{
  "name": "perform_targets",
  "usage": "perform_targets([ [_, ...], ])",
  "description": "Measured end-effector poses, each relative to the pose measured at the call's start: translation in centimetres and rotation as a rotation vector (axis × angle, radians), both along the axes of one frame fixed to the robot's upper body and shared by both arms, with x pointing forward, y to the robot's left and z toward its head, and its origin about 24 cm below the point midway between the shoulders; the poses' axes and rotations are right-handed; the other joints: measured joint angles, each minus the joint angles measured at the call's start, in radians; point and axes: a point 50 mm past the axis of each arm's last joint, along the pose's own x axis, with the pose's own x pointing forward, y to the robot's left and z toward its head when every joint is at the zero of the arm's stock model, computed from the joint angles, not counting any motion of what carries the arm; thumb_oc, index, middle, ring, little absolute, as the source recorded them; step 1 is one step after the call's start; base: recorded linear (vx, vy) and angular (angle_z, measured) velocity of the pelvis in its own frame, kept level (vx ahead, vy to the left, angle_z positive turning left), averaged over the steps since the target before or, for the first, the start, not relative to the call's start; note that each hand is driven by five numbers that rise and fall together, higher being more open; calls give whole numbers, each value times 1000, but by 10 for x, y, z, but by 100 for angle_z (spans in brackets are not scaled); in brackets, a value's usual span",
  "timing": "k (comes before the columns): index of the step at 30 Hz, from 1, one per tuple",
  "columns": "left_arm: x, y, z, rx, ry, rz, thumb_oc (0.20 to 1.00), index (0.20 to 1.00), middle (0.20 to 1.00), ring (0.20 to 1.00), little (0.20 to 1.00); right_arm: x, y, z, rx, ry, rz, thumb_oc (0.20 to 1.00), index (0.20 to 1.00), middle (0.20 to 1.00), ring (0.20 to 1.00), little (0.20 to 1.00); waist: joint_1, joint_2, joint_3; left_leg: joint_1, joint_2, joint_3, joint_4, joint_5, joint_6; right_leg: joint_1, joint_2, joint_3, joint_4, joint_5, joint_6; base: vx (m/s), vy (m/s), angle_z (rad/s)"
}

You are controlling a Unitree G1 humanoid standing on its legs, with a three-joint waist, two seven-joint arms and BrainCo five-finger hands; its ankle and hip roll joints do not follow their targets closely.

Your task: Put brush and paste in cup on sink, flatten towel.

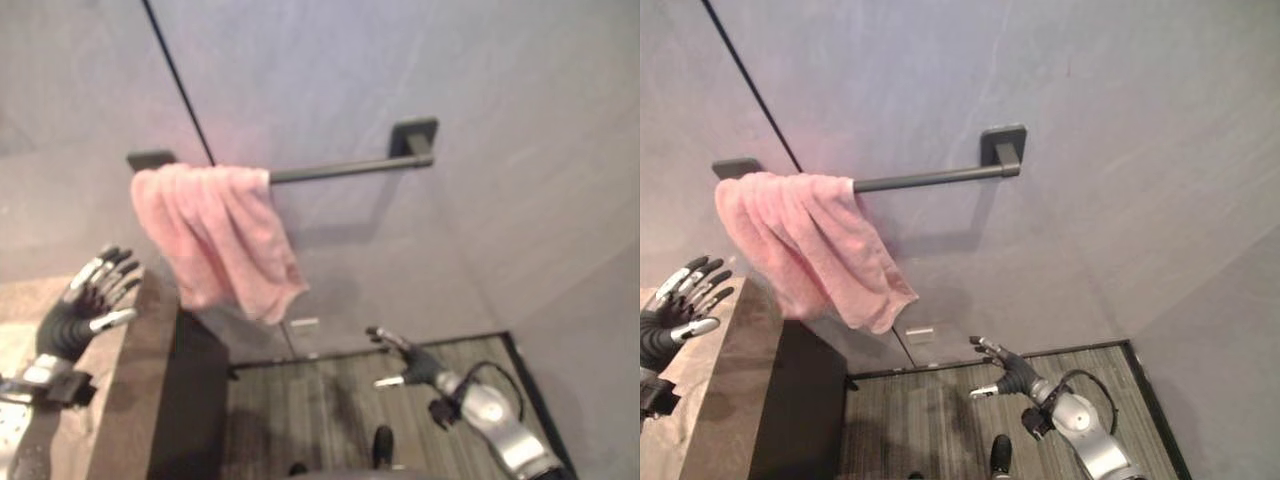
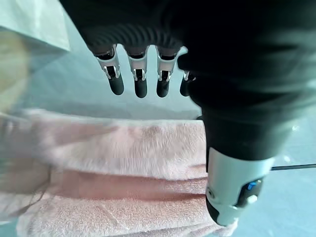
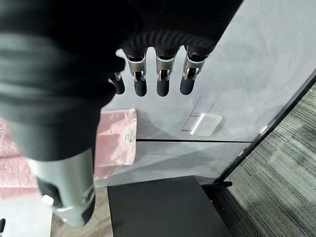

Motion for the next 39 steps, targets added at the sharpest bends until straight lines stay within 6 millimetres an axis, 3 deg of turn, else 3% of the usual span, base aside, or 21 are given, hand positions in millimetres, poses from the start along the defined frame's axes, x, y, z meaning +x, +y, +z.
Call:
perform_targets([
  [8,2,0,3,8,-15,1,1000,1000,1000,1000,1000,-1,0,0,1,6,9,1000,1000,1000,1000,1000,-1,5,-4,0,0,-9,0,0,0,1,-1,-4,0,0,0,-1,1,0],
  [13,20,-9,1,-6,-33,-43,1000,1000,1000,1000,1000,-1,1,-1,2,10,13,1000,1000,1000,1000,1000,-5,7,-7,-3,-1,-11,0,0,0,0,-1,-6,0,0,0,0,0,0],
  [20,31,-1,-5,-30,-21,26,1000,1000,1000,1000,1000,-3,-2,-2,-9,19,12,1000,1000,1000,1000,1000,-28,5,-9,-22,-3,-7,0,0,0,-21,-1,-1,0,5,-3,3,2,0],
  [34,42,1,2,-25,-58,69,1000,1000,1000,1000,1000,-2,-6,-1,-27,18,17,1000,1000,1000,1000,1000,-46,-27,7,-54,0,16,0,-1,-1,-63,6,17,0,4,2,44,5,-4],
  [35,42,1,2,-25,-59,69,900,900,900,900,900,0,-6,0,-27,12,19,1000,1000,1000,1000,1000,-45,-30,9,-54,0,17,0,-1,-1,-63,6,18,0,4,2,76,0,-2],
  [36,42,1,2,-25,-60,67,620,620,620,620,620,0,-6,1,-26,9,20,1000,1000,1000,1000,1000,-45,-31,10,-54,0,18,0,-1,-1,-65,7,19,0,4,2,51,-1,-3],
  [38,44,0,5,-9,-60,56,479,479,479,479,479,2,-5,2,-26,4,23,1000,1000,1000,1000,1000,-43,-40,15,-58,1,19,0,-1,-1,-69,7,21,0,4,2,60,-4,-2],
  [39,47,-3,5,6,-47,28,454,454,454,454,454,2,-5,2,-25,5,24,1000,1000,1000,1000,1000,-45,-45,16,-58,2,20,0,-1,-1,-69,9,21,0,4,2,94,-4,-1],
])
